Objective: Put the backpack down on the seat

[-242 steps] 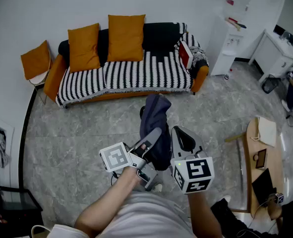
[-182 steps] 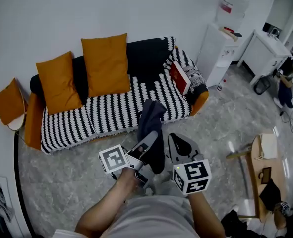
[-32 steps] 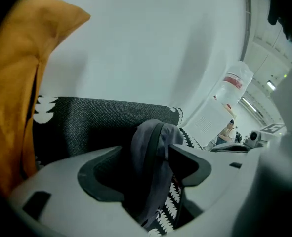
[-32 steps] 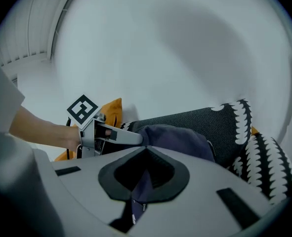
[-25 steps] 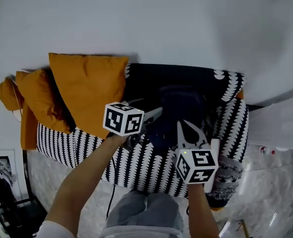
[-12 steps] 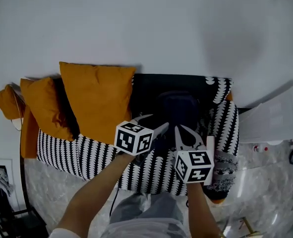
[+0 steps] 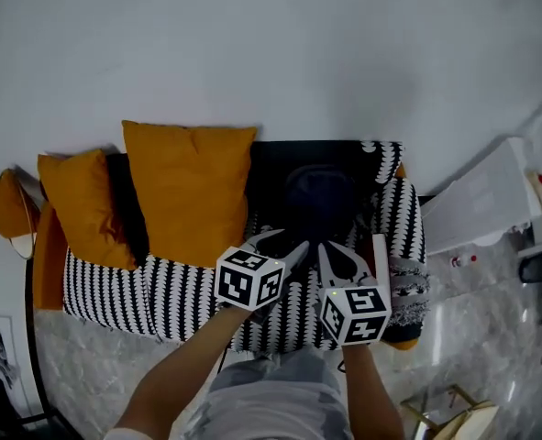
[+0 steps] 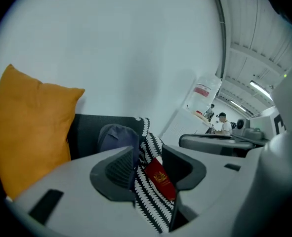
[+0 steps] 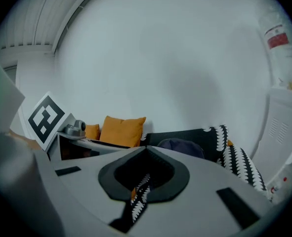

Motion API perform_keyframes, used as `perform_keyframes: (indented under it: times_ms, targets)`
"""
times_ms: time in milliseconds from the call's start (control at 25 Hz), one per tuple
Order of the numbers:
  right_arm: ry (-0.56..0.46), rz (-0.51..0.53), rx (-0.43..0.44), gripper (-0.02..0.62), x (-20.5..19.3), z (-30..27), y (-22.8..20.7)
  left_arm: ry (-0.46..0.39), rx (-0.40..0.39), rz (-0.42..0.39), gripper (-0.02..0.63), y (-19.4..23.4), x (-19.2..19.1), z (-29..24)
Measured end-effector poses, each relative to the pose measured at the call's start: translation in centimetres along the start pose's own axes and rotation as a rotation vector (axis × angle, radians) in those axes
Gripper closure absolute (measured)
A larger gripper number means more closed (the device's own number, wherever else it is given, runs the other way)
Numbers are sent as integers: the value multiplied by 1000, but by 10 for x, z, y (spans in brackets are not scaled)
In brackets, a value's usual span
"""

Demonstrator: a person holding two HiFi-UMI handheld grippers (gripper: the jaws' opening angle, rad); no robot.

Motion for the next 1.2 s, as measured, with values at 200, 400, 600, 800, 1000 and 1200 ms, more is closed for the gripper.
perform_keyframes:
  times_ms: [200,400,600,800,1000,1200]
  targets:
    - [-25,43,-16,593,3,31,35,-54,-3,-6,445,-23,-3,40]
    - [-56,51,-40,594,4,66,64,-90,2,-15,491,-43,-7,77]
    - [-91,50,-66,594,4,97,83,-136,-16,-86,562,-68,-6,109]
    - [-114,62,-73,594,0,120,106,-132,-8,-132,582,-81,-22,134]
    - [-96,110,-68,594,-6,132,119,-148,-10,-168,598,-93,-28,146]
    - [-90,155,-66,594,-6,141,123,-155,-22,-212,601,-106,-31,149]
Point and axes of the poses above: the fingertips, and each gripper's own axes: z backward along the fingers, y to its left, x out of its top, the point moved 5 cm from there along z, backward along the fingers, and after that the axes turned 2 degrees about -z, right-handed, at the moved point
